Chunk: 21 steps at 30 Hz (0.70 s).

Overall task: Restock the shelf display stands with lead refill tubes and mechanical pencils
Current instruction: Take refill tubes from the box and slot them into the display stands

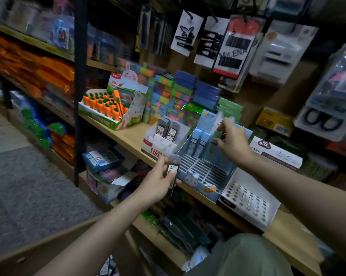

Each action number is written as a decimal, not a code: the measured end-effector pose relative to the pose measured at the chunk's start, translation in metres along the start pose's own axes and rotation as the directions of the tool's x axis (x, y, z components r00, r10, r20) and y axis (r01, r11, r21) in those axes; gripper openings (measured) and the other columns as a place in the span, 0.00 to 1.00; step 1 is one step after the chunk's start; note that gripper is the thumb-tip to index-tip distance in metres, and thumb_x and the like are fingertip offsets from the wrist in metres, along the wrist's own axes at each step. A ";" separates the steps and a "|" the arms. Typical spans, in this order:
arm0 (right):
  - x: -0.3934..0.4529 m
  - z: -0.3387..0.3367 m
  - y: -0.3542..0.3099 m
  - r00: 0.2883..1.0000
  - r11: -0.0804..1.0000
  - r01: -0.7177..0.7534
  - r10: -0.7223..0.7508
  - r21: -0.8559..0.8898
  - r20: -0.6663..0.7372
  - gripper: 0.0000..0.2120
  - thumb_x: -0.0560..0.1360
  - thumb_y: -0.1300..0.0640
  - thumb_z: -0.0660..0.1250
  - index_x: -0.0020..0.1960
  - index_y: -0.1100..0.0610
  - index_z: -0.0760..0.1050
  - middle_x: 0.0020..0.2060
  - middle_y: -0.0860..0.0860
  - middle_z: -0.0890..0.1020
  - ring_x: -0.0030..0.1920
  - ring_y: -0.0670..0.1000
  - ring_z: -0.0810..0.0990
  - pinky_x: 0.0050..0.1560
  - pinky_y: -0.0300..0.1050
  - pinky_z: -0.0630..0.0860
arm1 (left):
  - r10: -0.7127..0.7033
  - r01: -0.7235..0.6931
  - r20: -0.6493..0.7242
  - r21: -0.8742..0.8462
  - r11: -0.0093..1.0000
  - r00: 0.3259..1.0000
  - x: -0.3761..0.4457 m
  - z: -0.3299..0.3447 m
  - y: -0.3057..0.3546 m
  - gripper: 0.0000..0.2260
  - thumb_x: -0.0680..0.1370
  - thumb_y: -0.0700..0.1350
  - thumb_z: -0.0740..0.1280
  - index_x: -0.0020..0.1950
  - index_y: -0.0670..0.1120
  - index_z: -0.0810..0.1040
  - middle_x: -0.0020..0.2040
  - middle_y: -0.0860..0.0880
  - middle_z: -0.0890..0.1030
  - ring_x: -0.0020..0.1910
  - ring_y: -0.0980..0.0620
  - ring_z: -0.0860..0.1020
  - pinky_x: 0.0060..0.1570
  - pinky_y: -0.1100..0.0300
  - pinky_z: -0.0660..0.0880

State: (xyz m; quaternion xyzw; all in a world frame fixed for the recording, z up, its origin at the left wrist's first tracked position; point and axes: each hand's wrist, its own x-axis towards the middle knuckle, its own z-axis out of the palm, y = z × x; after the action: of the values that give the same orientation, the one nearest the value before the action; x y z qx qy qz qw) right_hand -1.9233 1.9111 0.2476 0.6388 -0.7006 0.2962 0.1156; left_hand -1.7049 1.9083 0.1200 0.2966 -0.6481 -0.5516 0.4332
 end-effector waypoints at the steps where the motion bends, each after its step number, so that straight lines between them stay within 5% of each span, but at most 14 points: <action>1: 0.001 0.003 0.000 1.000 1.000 -0.017 0.016 0.006 0.015 0.16 0.72 0.65 0.72 0.46 0.53 0.65 0.41 0.57 0.79 0.44 0.60 0.78 0.45 0.60 0.78 | -0.007 0.007 0.000 0.007 1.000 1.000 0.002 -0.001 -0.001 0.07 0.82 0.44 0.59 0.54 0.57 0.71 0.50 0.54 0.82 0.47 0.53 0.84 0.54 0.49 0.79; 13: 0.000 0.021 0.004 0.993 0.988 -0.115 0.115 0.099 0.004 0.12 0.74 0.64 0.71 0.49 0.55 0.68 0.45 0.55 0.78 0.48 0.56 0.78 0.49 0.56 0.77 | -0.049 0.050 -0.049 0.022 0.998 0.998 0.012 -0.014 -0.016 0.17 0.82 0.43 0.60 0.45 0.67 0.73 0.51 0.53 0.83 0.45 0.52 0.84 0.56 0.38 0.76; 21: -0.009 0.029 0.001 0.990 0.990 -0.139 0.139 0.031 -0.022 0.09 0.75 0.60 0.70 0.55 0.58 0.75 0.50 0.56 0.80 0.49 0.57 0.79 0.52 0.58 0.78 | -0.065 0.064 -0.051 -0.018 0.998 0.997 0.013 -0.012 -0.014 0.09 0.82 0.42 0.60 0.55 0.57 0.72 0.55 0.50 0.81 0.45 0.52 0.84 0.55 0.43 0.79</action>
State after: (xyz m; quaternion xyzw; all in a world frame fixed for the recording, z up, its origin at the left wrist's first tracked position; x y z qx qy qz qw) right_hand -1.9164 1.9022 0.2191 0.5866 -0.7375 0.3213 0.0936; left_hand -1.7013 1.8888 0.1100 0.3281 -0.6224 -0.5627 0.4340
